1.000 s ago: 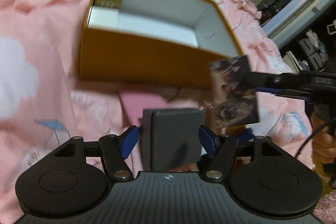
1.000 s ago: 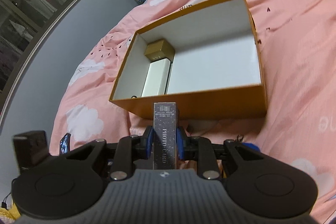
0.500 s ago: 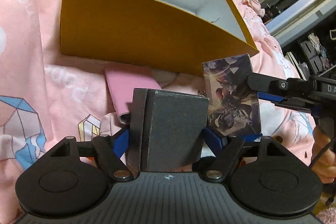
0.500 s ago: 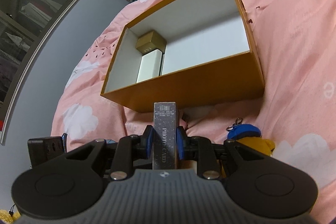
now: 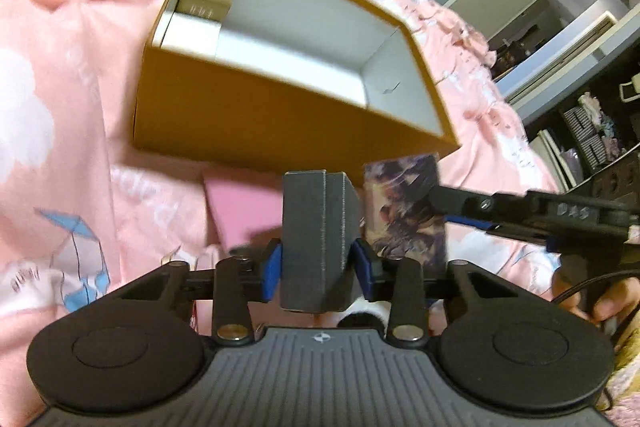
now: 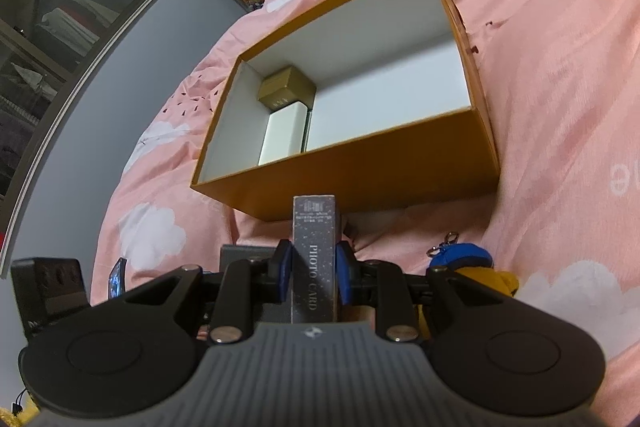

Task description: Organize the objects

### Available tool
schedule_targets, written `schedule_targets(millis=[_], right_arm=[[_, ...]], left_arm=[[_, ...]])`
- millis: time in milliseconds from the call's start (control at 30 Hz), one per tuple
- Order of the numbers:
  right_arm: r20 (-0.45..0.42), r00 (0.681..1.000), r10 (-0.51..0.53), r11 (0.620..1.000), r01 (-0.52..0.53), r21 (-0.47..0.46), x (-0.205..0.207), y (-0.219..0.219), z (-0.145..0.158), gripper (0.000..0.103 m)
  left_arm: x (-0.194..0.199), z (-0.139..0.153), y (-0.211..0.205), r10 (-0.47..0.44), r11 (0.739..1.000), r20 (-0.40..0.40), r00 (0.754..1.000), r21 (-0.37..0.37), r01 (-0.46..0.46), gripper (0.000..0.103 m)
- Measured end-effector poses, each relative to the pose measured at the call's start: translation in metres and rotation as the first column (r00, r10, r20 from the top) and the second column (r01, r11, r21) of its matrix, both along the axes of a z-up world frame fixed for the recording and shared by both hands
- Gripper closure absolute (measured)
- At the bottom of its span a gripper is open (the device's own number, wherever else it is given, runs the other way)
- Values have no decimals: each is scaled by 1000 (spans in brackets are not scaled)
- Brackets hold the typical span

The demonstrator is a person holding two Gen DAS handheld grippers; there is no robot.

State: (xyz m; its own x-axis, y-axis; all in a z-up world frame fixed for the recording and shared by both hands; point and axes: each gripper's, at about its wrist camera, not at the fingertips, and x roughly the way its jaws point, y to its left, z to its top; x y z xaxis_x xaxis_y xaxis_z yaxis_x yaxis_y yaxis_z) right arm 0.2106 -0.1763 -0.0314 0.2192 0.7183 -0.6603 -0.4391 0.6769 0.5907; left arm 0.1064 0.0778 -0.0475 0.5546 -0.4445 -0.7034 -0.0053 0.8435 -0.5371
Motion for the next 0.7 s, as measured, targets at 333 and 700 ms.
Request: schedule_targets(millis=[333,700], right_arm=[[69,997,22,998,-26,61,12,-3,42,78],[182,983,4,1000,-6,11,81,38,73,78]], left_arm=[[31,59,11,33,999,137,990,-16,-31,62],[131,67,9,30,991,122,992,129,-46,62]])
